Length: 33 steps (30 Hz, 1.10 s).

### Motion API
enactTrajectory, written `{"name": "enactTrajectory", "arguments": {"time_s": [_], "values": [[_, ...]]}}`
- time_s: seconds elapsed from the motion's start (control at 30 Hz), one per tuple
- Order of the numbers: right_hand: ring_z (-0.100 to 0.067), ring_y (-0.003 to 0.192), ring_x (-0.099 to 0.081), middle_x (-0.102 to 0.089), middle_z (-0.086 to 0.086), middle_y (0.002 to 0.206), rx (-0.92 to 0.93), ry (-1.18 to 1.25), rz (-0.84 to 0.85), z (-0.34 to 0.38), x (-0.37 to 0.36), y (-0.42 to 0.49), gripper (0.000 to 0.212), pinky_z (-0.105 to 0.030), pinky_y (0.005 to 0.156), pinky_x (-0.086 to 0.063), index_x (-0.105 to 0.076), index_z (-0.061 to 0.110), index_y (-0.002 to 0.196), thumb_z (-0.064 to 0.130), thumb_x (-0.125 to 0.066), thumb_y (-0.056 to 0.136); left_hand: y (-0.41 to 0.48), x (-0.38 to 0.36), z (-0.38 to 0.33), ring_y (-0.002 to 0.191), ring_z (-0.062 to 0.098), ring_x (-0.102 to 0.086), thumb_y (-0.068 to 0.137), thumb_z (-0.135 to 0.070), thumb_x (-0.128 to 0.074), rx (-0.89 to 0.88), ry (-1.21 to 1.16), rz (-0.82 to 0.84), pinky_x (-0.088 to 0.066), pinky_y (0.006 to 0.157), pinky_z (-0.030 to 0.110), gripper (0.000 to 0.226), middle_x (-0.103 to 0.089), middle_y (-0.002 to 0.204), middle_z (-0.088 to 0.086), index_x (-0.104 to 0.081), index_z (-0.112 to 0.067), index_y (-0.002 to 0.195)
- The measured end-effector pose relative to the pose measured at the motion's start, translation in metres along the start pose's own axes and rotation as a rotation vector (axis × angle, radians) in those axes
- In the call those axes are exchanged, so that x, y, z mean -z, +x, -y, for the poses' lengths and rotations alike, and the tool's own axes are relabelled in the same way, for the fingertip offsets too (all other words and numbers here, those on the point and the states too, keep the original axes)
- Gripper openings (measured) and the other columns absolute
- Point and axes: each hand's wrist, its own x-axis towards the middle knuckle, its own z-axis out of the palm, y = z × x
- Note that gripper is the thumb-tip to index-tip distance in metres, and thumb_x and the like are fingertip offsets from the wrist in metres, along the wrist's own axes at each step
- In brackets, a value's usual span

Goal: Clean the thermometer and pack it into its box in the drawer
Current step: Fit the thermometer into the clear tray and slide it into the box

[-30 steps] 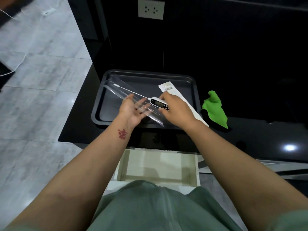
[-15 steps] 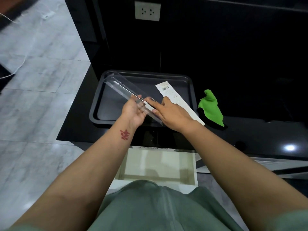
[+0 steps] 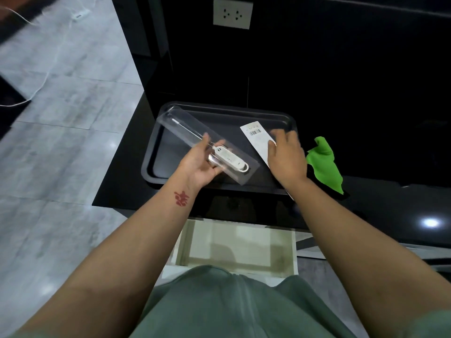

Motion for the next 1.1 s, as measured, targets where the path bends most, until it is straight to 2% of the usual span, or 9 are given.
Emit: {"name": "enactTrajectory", "arguments": {"time_s": [0.13,0.2,0.3,0.4,0.6,0.77,0.9,1.0,1.1], "values": [[-0.037,0.119,-0.044,-0.046,-0.017,0.13,-0.089,-0.185,0.117,-0.01,-0.018,0.008,0.049,-0.045,0.096,-0.034,-0.042,0.013,0.136,0.039,-0.049,0.094,0.003,0.001,-0.003,0.103,0.034,-0.068,0.086,0.006,-0.063,-0.057,0.071,0.059,-0.054,0.091,0.047,0.048,-0.069,0.11,0.013,-0.047,-0.023,0.121],[-0.036,0.121,-0.041,-0.046,-0.017,0.132,-0.103,-0.251,0.152,-0.011,-0.024,0.01,0.055,-0.045,0.097,-0.031,-0.041,0.014,0.137,0.047,-0.048,0.093,0.003,0.001,-0.005,0.09,0.031,-0.071,0.085,0.013,-0.06,-0.071,0.082,0.069,-0.058,0.086,0.041,0.055,-0.069,0.112,0.017,-0.047,-0.022,0.126],[-0.035,0.123,-0.039,-0.047,-0.018,0.133,-0.123,-0.328,0.195,-0.01,-0.032,0.015,0.065,-0.044,0.098,-0.029,-0.042,0.013,0.136,0.059,-0.046,0.089,0.007,0.004,-0.011,0.081,0.027,-0.074,0.089,0.01,-0.058,-0.081,0.09,0.071,-0.061,0.071,0.035,0.048,-0.071,0.105,0.017,-0.048,-0.019,0.126],[-0.034,0.122,-0.039,-0.047,-0.017,0.133,-0.133,-0.377,0.217,-0.007,-0.039,0.02,0.07,-0.042,0.098,-0.029,-0.042,0.012,0.134,0.064,-0.047,0.086,0.01,0.008,-0.017,0.084,0.026,-0.073,0.092,0.005,-0.056,-0.088,0.101,0.064,-0.061,0.075,0.035,0.034,-0.074,0.097,0.015,-0.051,-0.014,0.119],[-0.037,0.118,-0.044,-0.041,-0.019,0.132,-0.183,-0.271,0.228,0.003,-0.039,0.027,0.073,-0.043,0.098,-0.034,-0.04,0.006,0.131,0.053,-0.064,0.081,0.016,0.017,-0.023,0.09,0.025,-0.072,0.095,-0.004,-0.055,-0.092,0.155,0.038,-0.06,0.078,0.038,0.011,-0.075,0.099,0.007,-0.056,-0.013,0.1],[-0.04,0.112,-0.052,-0.036,-0.018,0.132,-0.234,-0.083,0.288,0.011,-0.03,0.03,0.078,-0.043,0.097,-0.039,-0.032,0.009,0.133,0.038,-0.073,0.074,0.016,0.017,-0.024,0.087,0.025,-0.074,0.096,-0.007,-0.054,-0.098,0.186,-0.001,-0.06,0.073,0.039,0.011,-0.073,0.109,0.004,-0.053,-0.018,0.095],[-0.037,0.116,-0.051,-0.047,-0.015,0.128,-0.279,0.043,0.163,0.017,-0.015,0.027,0.067,-0.045,0.1,-0.032,-0.042,0.013,0.127,0.059,-0.056,0.08,0.014,0.013,-0.023,0.094,0.026,-0.071,0.097,-0.007,-0.051,-0.13,0.18,-0.045,-0.059,0.08,0.04,0.012,-0.072,0.109,0.008,-0.05,-0.018,0.094],[-0.036,0.116,-0.052,-0.056,-0.014,0.125,-0.281,0.077,0.088,0.018,-0.005,0.024,0.068,-0.048,0.098,-0.03,-0.049,0.012,0.12,0.07,-0.034,0.087,0.011,0.013,-0.023,0.079,0.02,-0.074,0.096,-0.008,-0.053,-0.132,0.131,-0.09,-0.06,0.06,0.032,0.011,-0.073,0.103,0.007,-0.052,-0.017,0.102],[-0.033,0.114,-0.055,-0.061,-0.011,0.121,-0.213,0.027,0.121,0.02,0.005,0.016,0.072,-0.047,0.096,-0.03,-0.053,0.013,0.116,0.074,-0.028,0.086,0.003,0.01,-0.019,0.062,0.016,-0.073,0.096,-0.007,-0.052,-0.153,0.083,-0.13,-0.056,0.048,0.029,0.014,-0.074,0.087,0.003,-0.05,-0.019,0.089]]}}
